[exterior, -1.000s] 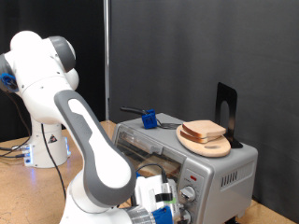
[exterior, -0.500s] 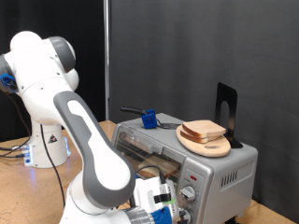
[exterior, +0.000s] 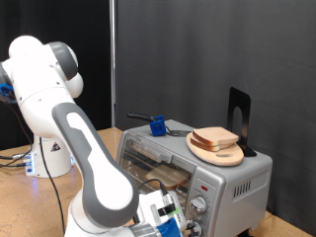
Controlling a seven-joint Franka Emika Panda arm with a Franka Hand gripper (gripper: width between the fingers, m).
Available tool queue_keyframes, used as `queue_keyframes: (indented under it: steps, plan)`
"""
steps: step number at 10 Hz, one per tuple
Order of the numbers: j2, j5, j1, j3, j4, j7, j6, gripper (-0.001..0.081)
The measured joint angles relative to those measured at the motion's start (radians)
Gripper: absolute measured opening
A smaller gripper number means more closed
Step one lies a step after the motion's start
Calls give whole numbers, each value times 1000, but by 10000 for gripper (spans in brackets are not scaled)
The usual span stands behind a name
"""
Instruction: Make a piece of toast with the oven
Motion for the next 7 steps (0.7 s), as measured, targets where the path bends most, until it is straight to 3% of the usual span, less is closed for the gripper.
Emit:
queue_keyframes:
  steps: [5, 7]
  plan:
    - [74, 0, -11, 15, 77, -146, -100, 0]
    - [87, -1, -11, 16, 92, -151, -113, 0]
